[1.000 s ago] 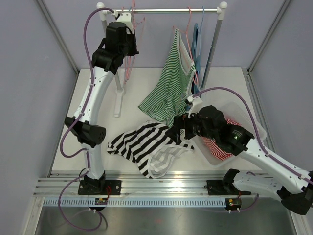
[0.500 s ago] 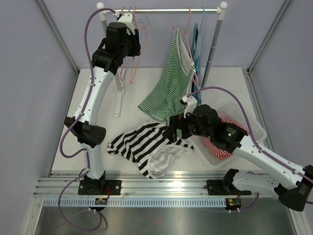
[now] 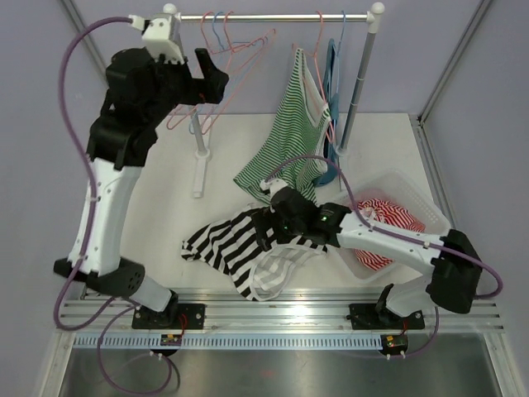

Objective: Remove the tank top from the hanger

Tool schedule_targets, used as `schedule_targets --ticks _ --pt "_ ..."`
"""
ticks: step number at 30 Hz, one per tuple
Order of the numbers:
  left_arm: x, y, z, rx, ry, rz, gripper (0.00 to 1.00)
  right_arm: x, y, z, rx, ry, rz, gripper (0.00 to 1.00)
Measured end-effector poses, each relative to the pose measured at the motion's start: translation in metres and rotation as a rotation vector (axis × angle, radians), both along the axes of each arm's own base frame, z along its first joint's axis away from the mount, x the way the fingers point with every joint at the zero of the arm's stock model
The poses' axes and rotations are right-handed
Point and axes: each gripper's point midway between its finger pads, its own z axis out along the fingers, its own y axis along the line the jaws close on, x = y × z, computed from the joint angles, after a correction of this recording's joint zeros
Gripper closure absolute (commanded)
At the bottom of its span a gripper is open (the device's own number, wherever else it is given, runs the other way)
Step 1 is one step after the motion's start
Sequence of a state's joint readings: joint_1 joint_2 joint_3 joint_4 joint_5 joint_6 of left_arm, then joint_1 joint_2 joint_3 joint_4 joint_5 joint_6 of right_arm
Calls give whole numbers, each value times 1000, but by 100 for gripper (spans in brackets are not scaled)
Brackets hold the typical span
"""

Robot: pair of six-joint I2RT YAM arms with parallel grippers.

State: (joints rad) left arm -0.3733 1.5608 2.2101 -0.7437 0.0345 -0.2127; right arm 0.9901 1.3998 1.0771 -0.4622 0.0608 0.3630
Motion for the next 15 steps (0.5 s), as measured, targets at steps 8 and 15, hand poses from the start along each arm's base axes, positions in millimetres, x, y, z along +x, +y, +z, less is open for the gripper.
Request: schedule_targets --ticks 8,15 --pt "-125 45 10 -114 -93 -3 1 5 43 -59 -190 -37 8 0" --pt "-173 84 -53 -84 -16 110 1 12 46 -127 -339 13 -18 14"
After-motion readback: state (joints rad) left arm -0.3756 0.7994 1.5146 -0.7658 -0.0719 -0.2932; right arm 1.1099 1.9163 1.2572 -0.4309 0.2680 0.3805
